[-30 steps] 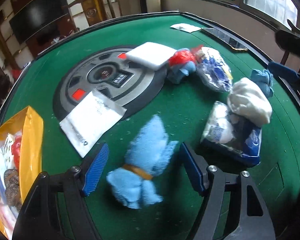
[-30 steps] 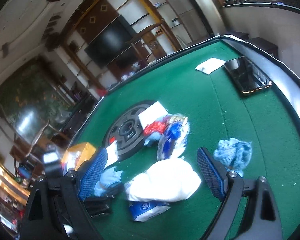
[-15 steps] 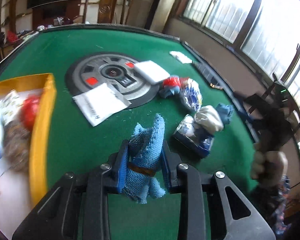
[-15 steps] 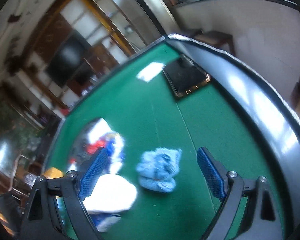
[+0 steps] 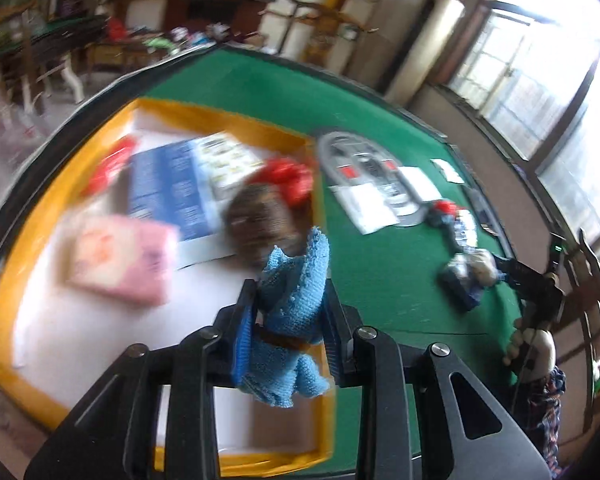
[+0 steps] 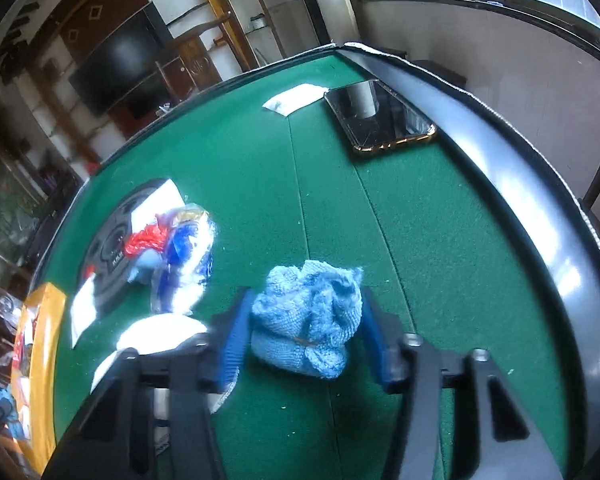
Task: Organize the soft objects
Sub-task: 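Lower both knitted cloths into the yellow box and open both grippers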
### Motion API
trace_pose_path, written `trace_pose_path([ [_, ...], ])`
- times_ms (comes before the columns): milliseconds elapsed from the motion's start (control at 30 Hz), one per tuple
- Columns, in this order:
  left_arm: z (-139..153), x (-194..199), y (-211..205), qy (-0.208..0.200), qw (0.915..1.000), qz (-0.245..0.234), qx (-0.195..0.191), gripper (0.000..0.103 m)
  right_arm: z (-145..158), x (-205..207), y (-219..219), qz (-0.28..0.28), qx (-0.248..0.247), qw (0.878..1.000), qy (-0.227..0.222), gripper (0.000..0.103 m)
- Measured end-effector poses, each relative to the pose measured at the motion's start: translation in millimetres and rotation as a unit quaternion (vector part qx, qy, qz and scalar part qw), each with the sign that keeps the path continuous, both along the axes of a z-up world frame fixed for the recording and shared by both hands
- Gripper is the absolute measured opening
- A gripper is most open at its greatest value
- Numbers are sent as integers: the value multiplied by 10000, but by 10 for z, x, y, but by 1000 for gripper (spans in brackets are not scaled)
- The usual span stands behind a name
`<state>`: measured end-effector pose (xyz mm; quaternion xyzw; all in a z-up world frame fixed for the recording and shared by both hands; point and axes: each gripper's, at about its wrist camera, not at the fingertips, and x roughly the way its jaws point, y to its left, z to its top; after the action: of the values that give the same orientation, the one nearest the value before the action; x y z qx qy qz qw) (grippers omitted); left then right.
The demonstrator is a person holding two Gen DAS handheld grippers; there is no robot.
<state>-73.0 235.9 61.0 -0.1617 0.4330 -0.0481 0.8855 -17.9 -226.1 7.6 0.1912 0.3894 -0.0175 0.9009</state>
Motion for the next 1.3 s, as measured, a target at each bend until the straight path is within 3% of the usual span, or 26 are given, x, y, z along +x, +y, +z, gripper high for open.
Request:
trace_pose_path([
  [133, -141, 39, 164, 295, 9990, 290, 152, 46, 69, -64, 16, -90, -121, 9997, -169, 37],
  [233, -81, -45, 259, 129, 9993, 338, 84, 51, 254, -186, -1, -279, -205, 9983, -473, 37],
  [300, -30, -130, 329, -37, 9992, 389, 13, 65, 415, -336, 25, -215, -10, 9976, -665, 37],
  [400, -13, -221, 452, -140, 9983, 538, -146, 65, 643, -468, 258, 297, 250, 9956, -847, 37],
  [533, -22, -335, 606, -220, 9953, 790, -524, 65, 895, -556, 1001, 1577, 520, 9817, -933, 37],
  [700, -19, -471, 723, -319, 9922, 894, -810, 65, 828, -561, 2264, 3239, 812, 9412, -508, 37],
  [800, -13, -539, 809, -376, 9909, 955, -865, 65, 692, -591, 2887, 3821, 710, 9211, -240, 37],
  [933, -34, -608, 915, -393, 9902, 994, -898, 65, 501, -610, 3475, 4195, 448, 9066, 33, 37],
  [1067, -31, -639, 965, -434, 9902, 1015, -856, 65, 373, -589, 3731, 4174, -33, 9087, 101, 39],
  [1100, -28, -636, 972, -443, 9901, 1018, -861, 65, 361, -573, 3754, 4139, -82, 9102, 124, 40],
  [1200, -33, -622, 981, -462, 9902, 981, -882, 66, 354, -514, 3728, 4114, 51, 9111, 247, 57],
  [1300, -30, -587, 942, -468, 9909, 909, -876, 66, 456, -508, 3563, 4074, 243, 9127, 177, 59],
])
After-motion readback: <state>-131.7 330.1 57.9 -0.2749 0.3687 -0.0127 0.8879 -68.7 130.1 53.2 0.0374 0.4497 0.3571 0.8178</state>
